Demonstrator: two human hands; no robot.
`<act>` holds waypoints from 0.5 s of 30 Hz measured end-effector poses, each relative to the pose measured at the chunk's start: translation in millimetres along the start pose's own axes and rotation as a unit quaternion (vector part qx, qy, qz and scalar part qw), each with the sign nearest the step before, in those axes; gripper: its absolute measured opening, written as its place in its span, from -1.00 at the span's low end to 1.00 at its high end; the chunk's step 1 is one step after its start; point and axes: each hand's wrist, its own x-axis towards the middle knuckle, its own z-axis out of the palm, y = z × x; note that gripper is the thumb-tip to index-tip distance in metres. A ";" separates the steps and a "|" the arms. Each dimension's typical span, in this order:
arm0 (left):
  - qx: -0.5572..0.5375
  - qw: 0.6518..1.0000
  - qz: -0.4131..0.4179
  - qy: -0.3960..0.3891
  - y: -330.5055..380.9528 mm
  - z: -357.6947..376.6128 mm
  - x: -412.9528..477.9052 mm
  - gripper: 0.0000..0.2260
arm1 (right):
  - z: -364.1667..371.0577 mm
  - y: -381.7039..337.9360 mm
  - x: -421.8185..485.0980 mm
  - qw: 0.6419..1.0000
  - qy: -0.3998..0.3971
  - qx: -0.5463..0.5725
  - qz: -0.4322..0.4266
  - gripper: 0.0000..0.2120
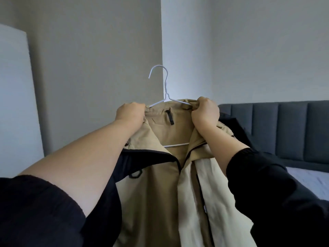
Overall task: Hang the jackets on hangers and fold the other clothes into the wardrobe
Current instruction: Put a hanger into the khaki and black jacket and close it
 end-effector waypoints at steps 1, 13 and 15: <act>-0.004 1.000 -0.006 -0.024 6.9 20.9 -8.2 -0.76 | 13.6 17.4 -14.3 1.000 -0.023 0.001 0.015 -0.89; 0.043 0.960 0.021 -0.274 64.7 261.3 -127.5 -0.76 | 152.4 191.0 -183.8 0.972 -0.215 -0.055 0.079 -0.83; 0.003 0.959 -0.013 -0.283 60.1 289.5 -141.0 -0.77 | 170.9 200.3 -194.6 0.971 -0.221 -0.070 0.056 -0.83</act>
